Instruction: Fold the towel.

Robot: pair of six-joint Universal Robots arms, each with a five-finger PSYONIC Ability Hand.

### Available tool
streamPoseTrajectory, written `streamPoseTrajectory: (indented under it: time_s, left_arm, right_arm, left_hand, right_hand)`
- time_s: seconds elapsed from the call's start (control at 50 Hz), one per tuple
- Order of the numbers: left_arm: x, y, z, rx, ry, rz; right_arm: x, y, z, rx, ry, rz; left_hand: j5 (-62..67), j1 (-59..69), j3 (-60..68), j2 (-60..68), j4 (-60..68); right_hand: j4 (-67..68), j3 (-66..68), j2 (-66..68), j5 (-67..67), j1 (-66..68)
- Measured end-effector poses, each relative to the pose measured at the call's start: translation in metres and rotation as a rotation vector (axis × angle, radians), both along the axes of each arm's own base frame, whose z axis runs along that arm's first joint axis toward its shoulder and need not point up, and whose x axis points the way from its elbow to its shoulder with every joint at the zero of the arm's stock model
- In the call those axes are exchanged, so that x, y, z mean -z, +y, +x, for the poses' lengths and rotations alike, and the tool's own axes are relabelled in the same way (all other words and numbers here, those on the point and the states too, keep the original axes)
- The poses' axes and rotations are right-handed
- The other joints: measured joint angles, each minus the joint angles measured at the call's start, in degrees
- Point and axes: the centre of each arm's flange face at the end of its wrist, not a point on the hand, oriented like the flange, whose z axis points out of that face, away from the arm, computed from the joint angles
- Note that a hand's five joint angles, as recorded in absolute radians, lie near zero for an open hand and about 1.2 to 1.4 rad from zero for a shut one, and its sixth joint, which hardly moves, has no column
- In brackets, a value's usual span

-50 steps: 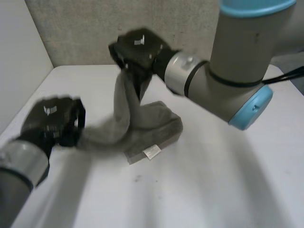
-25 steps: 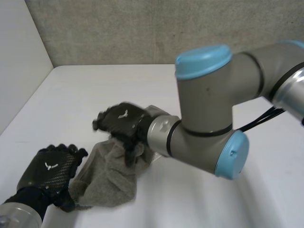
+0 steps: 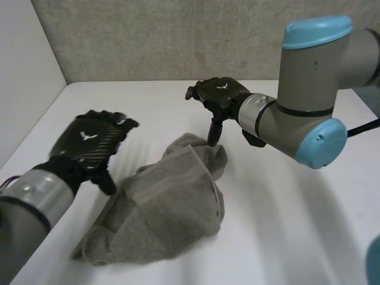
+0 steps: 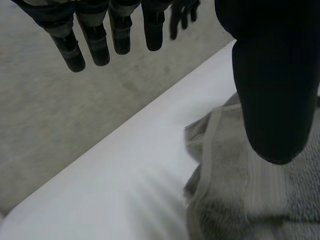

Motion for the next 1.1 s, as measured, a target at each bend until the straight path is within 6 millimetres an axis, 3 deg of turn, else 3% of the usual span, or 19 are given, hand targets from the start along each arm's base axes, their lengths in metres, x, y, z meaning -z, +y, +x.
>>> streamPoseTrajectory:
  time_s: [0.18, 0.28, 0.4, 0.52, 0.68, 0.92, 1.02, 1.1]
  left_arm:
    - [0.020, -0.032, -0.029, 0.133, -0.001, 0.061]
    - [0.034, -0.052, -0.050, 0.208, -0.001, 0.088]
    - [0.047, -0.070, -0.079, 0.290, 0.004, 0.092]
    - [0.058, -0.086, -0.102, 0.328, -0.002, 0.073]
    - [0.081, -0.104, -0.120, 0.366, -0.100, 0.042]
    - [0.113, -0.109, -0.129, 0.415, -0.251, 0.078]
    - [0.114, -0.106, -0.131, 0.422, -0.251, 0.082]
    - [0.108, -0.103, -0.134, 0.424, -0.244, 0.070]
  right_arm:
    - [0.024, -0.022, -0.008, 0.052, 0.030, 0.031]
    - [0.030, -0.037, -0.029, 0.120, 0.049, 0.057]
    - [0.032, -0.054, -0.068, 0.252, 0.077, 0.074]
    - [0.039, -0.058, -0.097, 0.314, 0.078, 0.074]
    - [0.055, -0.050, -0.117, 0.310, 0.092, 0.076]
    - [0.071, -0.040, -0.128, 0.277, 0.114, 0.108]
    - [0.073, -0.040, -0.127, 0.274, 0.112, 0.108]
    - [0.074, -0.041, -0.127, 0.274, 0.112, 0.108]
  left_hand:
    - [0.0, 0.0, 0.0, 0.0, 0.0]
    - [0.4, 0.4, 0.6, 1.0, 0.7]
    - [4.5, 4.4, 4.5, 4.8, 4.6]
    - [9.2, 9.2, 9.4, 9.7, 9.4]
    - [16.9, 17.1, 17.3, 17.6, 17.4]
    - [25.5, 25.7, 25.7, 26.0, 25.8]
    - [45.9, 45.7, 46.2, 46.6, 46.5]
    - [53.4, 53.2, 54.3, 54.9, 54.8]
  right_hand:
    - [0.0, 0.0, 0.0, 0.0, 0.0]
    - [0.0, 0.0, 0.0, 0.0, 0.0]
    - [0.0, 0.0, 0.0, 0.0, 0.0]
    - [0.0, 0.0, 0.0, 0.0, 0.0]
    - [0.0, 0.0, 0.0, 0.0, 0.0]
    - [0.0, 0.0, 0.0, 0.0, 0.0]
    - [0.0, 0.0, 0.0, 0.0, 0.0]
    - [0.0, 0.0, 0.0, 0.0, 0.0]
